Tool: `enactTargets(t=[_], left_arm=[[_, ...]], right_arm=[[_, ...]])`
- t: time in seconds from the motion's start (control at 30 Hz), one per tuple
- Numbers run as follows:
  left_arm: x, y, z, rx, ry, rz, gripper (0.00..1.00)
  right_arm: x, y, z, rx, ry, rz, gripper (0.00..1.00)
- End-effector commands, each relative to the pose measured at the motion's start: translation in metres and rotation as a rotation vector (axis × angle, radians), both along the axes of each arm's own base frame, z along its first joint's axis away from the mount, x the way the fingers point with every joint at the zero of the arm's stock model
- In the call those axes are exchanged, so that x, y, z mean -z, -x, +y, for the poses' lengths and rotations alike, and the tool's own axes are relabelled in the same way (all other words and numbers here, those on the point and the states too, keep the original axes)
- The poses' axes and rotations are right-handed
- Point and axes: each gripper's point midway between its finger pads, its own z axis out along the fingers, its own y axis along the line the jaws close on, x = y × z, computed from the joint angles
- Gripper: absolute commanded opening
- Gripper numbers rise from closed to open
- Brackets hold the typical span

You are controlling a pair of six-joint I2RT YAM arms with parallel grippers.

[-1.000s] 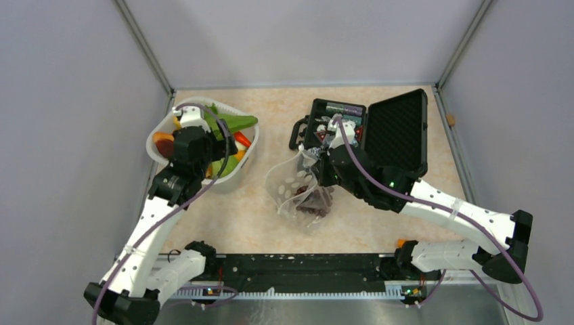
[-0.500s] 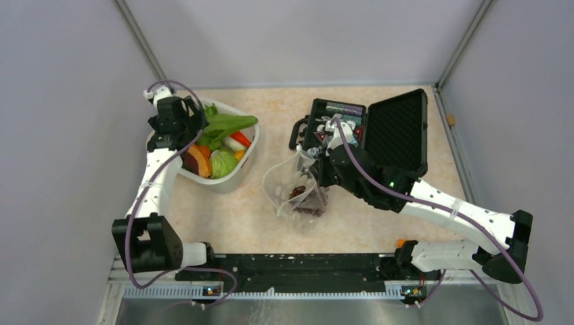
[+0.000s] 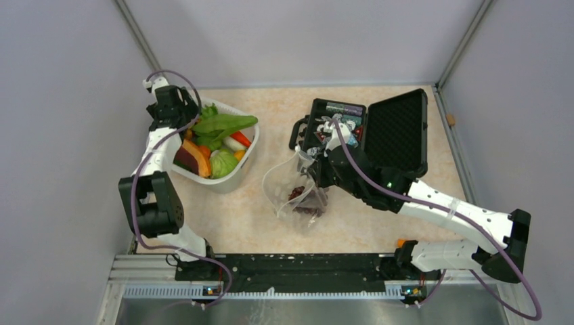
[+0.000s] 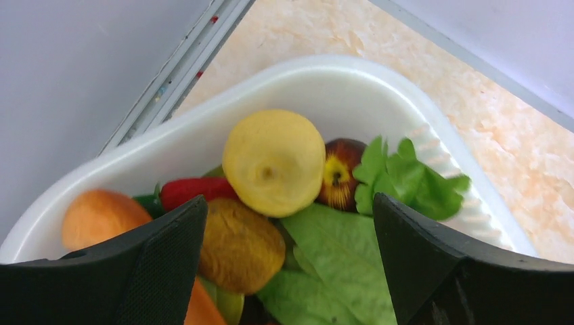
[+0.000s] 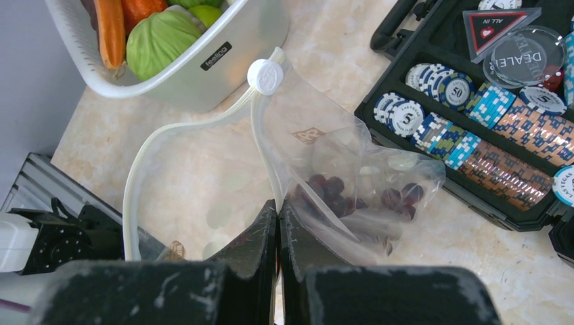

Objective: Place the food in the zip-top bag and seal the zipper

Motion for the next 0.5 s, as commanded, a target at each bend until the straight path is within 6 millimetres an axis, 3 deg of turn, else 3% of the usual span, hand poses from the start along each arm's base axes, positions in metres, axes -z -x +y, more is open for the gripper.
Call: enactTargets(t=[0.0, 0.17, 0.3, 0.47], left_arm=[[0.006, -0.027, 0.015, -0.005, -0.032, -0.042, 0.89], [0.022, -0.029, 0.022, -0.054, -0.032, -0.047, 0.78], [0.040, -0.027, 0.026, -0.078, -0.034, 0.013, 0.86], [0.052, -0.028, 0.031, -0.076, -0.068, 0.055, 0.90]], right_arm=[[-0.013, 0.002, 0.008, -0.024, -0.054, -0.030, 0.00], [-0.010, 0.002, 0.006, -0.021, -0.044, -0.031, 0.00], [-0.011, 0.002, 0.007, -0.024, -0.045, -0.037, 0.00], [-0.010, 0.004, 0.010, -0.041, -0.049, -0.032, 0.00]])
